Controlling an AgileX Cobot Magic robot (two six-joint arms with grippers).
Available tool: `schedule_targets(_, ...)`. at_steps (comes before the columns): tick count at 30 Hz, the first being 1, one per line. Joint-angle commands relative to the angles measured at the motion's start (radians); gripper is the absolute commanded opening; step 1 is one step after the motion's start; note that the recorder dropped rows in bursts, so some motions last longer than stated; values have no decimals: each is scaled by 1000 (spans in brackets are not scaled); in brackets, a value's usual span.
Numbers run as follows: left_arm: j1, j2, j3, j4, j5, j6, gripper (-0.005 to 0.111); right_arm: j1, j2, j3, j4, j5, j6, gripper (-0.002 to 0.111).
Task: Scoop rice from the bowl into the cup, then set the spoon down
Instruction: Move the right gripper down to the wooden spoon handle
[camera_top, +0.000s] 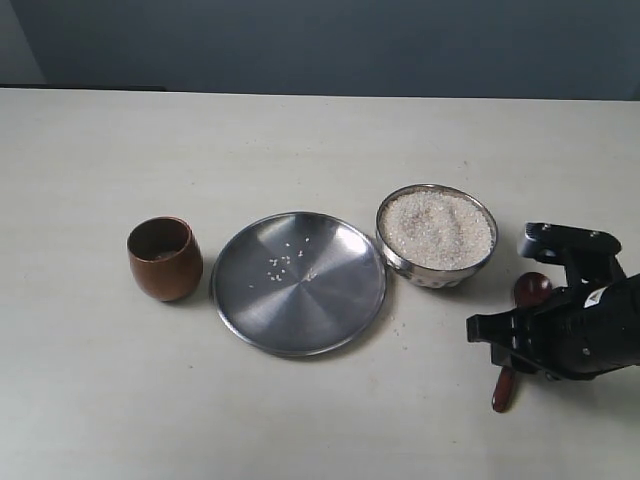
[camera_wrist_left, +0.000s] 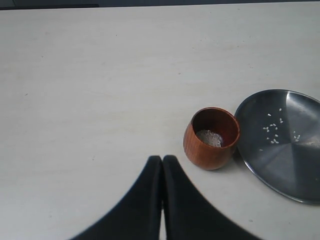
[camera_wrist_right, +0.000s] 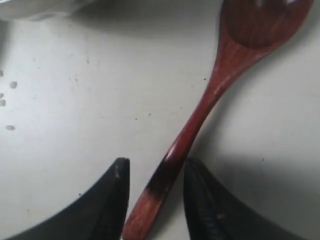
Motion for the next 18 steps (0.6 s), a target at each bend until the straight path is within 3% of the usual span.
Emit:
schedule_targets(1,-4,3,-7,5,-8,0,0,12,57,-3,5,-29,-2,37)
schedule_targets(18,-4,3,-7,5,-8,0,0,10,82,-3,-83,-28,8,37)
